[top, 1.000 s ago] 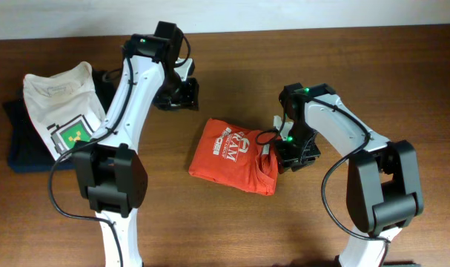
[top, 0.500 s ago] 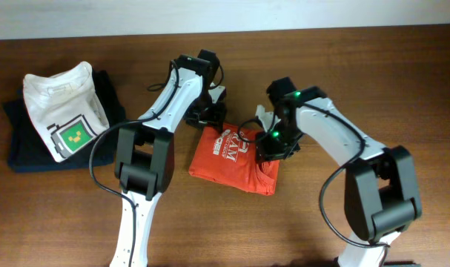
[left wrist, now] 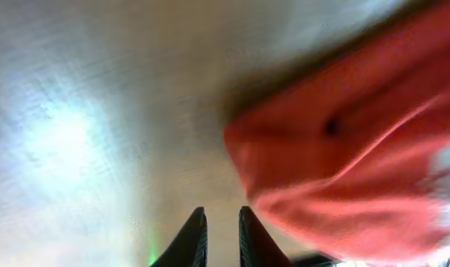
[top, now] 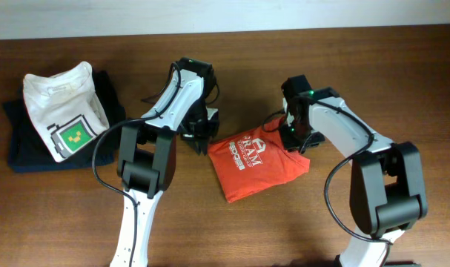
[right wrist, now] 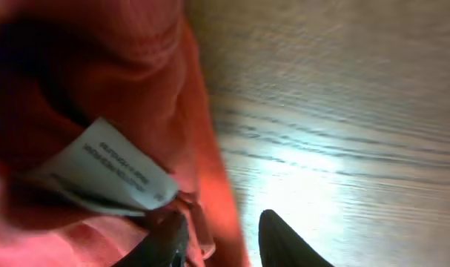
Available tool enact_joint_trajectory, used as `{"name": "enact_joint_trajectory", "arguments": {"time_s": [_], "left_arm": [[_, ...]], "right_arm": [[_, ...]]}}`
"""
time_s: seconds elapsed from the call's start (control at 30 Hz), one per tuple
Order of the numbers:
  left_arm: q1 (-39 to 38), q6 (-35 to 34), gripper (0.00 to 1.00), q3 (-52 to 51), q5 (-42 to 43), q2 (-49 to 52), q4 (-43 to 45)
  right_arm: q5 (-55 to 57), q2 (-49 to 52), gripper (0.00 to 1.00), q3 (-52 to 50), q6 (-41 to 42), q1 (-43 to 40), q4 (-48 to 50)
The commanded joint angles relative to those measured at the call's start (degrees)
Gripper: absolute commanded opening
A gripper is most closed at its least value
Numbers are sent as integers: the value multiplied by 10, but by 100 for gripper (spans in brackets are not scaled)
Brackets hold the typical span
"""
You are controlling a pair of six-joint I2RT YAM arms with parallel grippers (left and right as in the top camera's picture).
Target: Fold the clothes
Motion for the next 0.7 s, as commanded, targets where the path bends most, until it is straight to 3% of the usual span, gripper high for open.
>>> {"name": "enact_joint_trajectory", "arguments": {"time_s": [0.0, 0.03, 0.07, 0.1, 0.17, 0.37, 0.6, 0.67], "left_arm": [[17, -10, 26, 82, -2, -30, 49], [19, 25, 49, 114, 12, -30, 80], [19, 117, 64, 126, 73, -30, 115], [19, 169, 72, 126, 112, -30, 130], [19, 228, 77, 122, 169, -17, 147], [-1, 329, 80, 122, 361, 65, 127], [-59, 334, 80, 122, 377, 156, 119], [-79, 352, 65, 122, 372, 164, 98]], "right_arm": [[33, -64, 37, 48, 19, -35, -23], [25, -88, 40, 57, 26, -50, -33], [9, -111, 45, 59, 26, -64, -40], [2, -124, 45, 59, 26, -73, -49], [0, -143, 45, 59, 20, -84, -76], [2, -143, 45, 59, 19, -84, -106], [2, -143, 45, 58, 19, -84, -121], [2, -143, 45, 58, 19, -84, -121]]}}
